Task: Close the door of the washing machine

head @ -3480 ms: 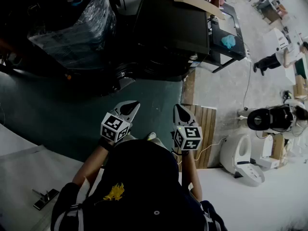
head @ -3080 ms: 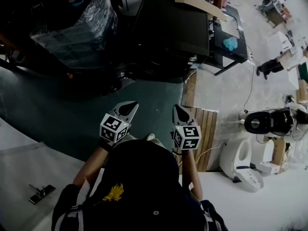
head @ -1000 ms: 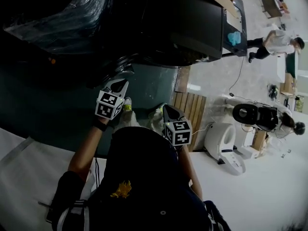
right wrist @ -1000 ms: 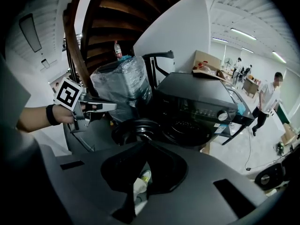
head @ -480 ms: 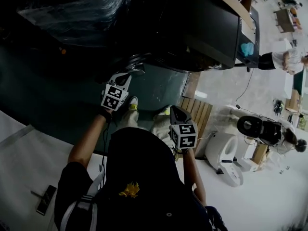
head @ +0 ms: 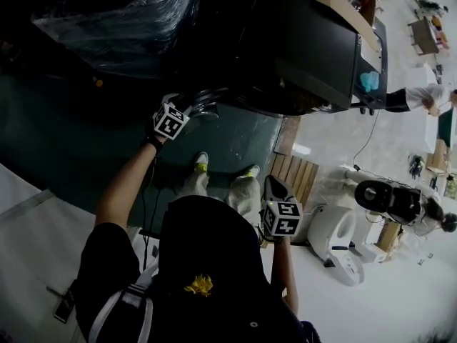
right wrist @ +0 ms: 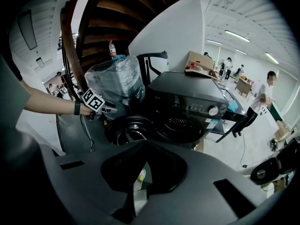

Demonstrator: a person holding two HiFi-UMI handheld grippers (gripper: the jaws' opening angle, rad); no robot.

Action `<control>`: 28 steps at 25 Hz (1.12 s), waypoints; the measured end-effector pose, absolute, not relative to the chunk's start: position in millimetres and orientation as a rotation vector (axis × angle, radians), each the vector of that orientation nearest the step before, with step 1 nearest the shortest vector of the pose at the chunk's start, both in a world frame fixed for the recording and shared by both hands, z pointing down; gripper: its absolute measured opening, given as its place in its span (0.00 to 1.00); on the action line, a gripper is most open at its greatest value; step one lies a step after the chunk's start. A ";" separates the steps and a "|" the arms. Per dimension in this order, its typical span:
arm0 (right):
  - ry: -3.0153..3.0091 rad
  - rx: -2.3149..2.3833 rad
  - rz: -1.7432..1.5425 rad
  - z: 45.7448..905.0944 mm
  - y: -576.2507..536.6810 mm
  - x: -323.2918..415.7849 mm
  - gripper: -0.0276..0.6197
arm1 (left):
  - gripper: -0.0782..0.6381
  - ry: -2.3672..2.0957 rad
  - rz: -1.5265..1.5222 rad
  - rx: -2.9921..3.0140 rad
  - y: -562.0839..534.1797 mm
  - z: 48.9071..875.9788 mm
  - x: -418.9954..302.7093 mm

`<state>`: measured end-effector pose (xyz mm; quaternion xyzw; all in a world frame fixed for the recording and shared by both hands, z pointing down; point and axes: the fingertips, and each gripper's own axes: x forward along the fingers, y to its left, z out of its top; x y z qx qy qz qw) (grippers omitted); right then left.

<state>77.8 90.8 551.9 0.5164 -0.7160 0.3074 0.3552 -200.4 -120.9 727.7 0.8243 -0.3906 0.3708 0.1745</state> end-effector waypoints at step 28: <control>-1.776 1.348 0.856 552.2 93.5 80.7 0.08 | 0.43 -0.948 1.126 2.015 -110.6 832.9 -224.7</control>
